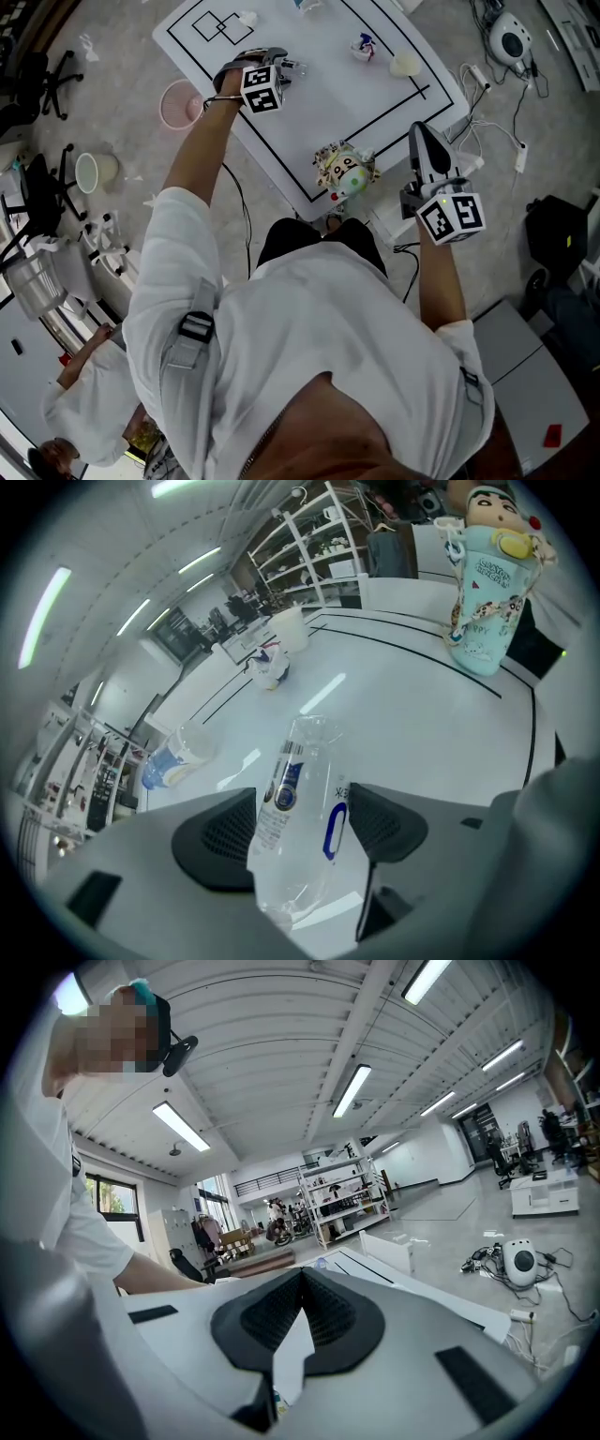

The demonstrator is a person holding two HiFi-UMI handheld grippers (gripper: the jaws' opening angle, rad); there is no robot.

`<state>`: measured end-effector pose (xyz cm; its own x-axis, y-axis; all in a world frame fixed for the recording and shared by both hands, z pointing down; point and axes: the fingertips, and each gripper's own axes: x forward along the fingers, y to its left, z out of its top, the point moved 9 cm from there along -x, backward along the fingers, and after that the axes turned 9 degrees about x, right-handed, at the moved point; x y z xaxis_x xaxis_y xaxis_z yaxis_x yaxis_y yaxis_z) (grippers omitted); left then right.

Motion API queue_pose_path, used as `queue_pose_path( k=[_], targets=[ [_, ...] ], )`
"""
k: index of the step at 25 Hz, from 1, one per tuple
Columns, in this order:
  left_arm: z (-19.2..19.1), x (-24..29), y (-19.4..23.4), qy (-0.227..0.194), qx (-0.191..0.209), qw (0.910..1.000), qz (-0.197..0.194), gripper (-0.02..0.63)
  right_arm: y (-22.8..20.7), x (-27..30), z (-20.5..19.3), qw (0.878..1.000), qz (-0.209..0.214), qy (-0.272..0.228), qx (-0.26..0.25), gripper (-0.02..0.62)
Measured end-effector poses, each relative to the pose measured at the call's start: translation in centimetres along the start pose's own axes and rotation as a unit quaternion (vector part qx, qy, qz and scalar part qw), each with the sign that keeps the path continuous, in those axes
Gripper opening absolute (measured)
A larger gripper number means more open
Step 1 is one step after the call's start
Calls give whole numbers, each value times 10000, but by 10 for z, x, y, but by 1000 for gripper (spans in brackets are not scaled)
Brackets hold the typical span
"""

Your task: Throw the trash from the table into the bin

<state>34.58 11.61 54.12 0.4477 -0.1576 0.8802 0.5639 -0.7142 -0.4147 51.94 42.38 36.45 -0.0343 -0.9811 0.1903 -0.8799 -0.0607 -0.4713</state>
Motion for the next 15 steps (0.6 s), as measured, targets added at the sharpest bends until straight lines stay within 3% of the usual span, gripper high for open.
queue_pose_path(
  k=[4, 9, 12, 15],
  targets=[
    [0, -18, -7, -213, -671, 9968, 388, 314, 2, -5, 1, 9999, 144, -30, -4, -3],
    [0, -52, -18, -473, -1447, 9832, 1002, 310, 8, -9, 3, 9986, 507, -95, -74, -5],
    [5, -77, -28, -634, -1825, 9710, 1408, 310, 14, -19, 7, 9977, 659, -134, -122, -3],
    [10, -109, -39, -908, -2322, 9500, 1882, 308, 23, -27, 10, 9958, 881, -182, -143, -3]
  ],
)
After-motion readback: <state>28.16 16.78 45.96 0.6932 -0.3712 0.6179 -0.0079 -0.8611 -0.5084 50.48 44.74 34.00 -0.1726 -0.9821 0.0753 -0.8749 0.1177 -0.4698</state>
